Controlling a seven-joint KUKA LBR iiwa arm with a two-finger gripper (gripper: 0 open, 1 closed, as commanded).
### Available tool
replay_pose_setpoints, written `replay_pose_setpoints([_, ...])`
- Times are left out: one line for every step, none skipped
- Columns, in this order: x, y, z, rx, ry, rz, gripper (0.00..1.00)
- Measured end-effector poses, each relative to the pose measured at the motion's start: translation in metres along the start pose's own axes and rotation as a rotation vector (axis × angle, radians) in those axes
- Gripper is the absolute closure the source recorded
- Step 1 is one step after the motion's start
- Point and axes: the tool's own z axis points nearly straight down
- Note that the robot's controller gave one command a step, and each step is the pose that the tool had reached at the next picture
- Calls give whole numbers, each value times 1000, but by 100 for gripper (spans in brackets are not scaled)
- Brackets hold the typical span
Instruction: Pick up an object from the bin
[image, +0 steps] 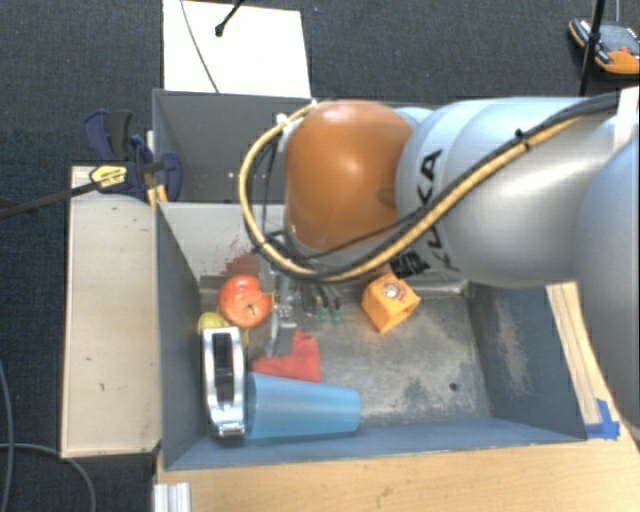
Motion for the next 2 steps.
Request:
replay_pose_setpoints([-2,-1,-5,-2,-8,5,0])
replay_pose_setpoints([-2,-49,11,-2,-9,-72,0])
